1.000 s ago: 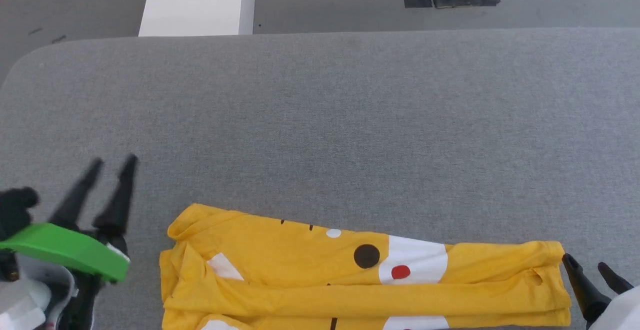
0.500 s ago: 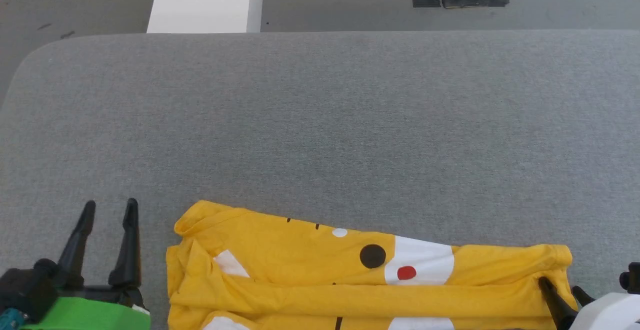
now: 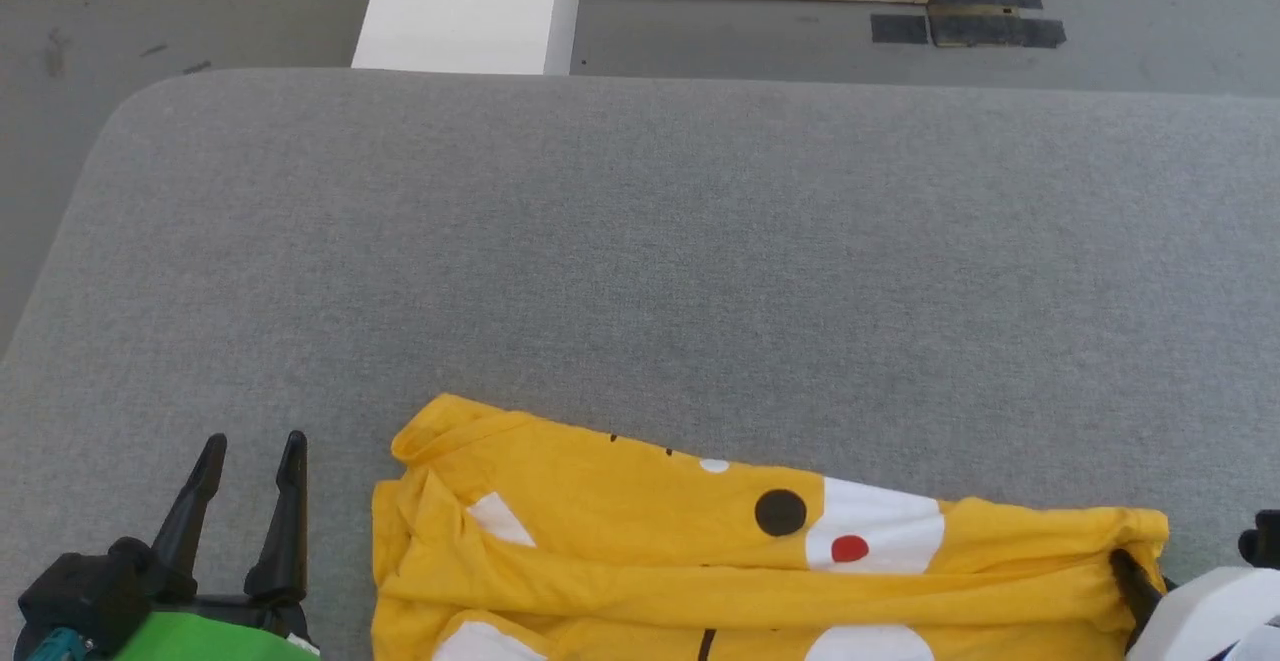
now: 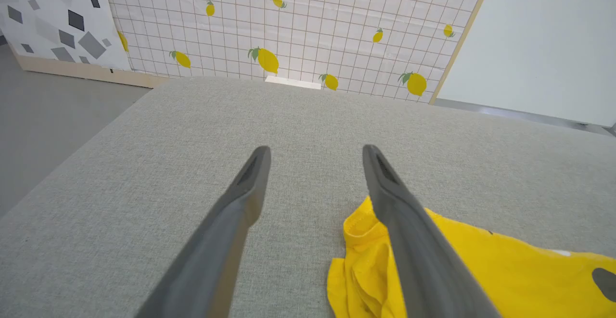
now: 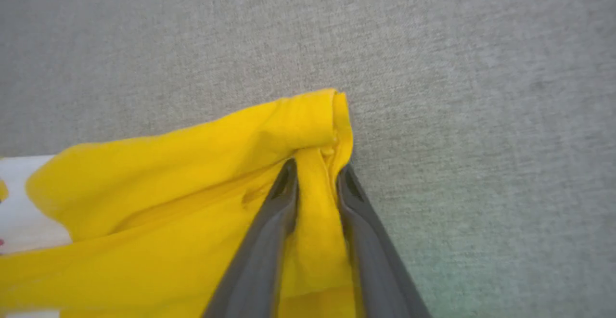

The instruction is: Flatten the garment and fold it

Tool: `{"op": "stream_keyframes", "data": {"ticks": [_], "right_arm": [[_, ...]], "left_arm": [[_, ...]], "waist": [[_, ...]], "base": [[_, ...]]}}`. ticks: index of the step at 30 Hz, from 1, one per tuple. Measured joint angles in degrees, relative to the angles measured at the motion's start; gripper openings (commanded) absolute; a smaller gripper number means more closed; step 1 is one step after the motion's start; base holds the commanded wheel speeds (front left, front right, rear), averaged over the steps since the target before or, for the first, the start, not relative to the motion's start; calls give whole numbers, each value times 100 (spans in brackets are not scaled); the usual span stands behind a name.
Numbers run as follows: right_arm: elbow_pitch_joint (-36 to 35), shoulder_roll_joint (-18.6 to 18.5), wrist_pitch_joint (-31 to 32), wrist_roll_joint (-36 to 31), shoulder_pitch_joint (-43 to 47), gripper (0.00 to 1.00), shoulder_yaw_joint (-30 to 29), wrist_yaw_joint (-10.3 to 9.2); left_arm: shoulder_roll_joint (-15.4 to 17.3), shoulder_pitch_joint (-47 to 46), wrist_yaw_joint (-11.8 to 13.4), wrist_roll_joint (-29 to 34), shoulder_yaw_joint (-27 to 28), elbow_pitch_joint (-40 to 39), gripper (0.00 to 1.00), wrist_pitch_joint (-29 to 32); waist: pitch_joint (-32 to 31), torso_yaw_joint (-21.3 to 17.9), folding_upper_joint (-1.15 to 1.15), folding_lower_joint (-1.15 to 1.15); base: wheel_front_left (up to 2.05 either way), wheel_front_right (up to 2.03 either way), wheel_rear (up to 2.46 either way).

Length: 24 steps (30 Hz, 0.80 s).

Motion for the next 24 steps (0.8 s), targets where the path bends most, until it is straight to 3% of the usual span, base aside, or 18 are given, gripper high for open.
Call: {"op": "stream_keyframes", "data": {"ticks": [7,18,24], "right_arm": [[-230,118,146,-515,-121,0,-270,3],[-436,-255,246,-1285,-430,0,-1905,2],[-580,-252,263,-1263,-431,0,-1868,-1]], "left_arm": [[-62,4,-31,127,-42,109,100,0],[-51,8,-27,613,-177,311,100,0],[-94,7,-29,661,-127,310,100,0]], "waist": [[-129,-39,0,0],[-123,-168,0,0],[-116,-198,0,0]], "base": [[0,0,0],[0,0,0],[0,0,0]]}}
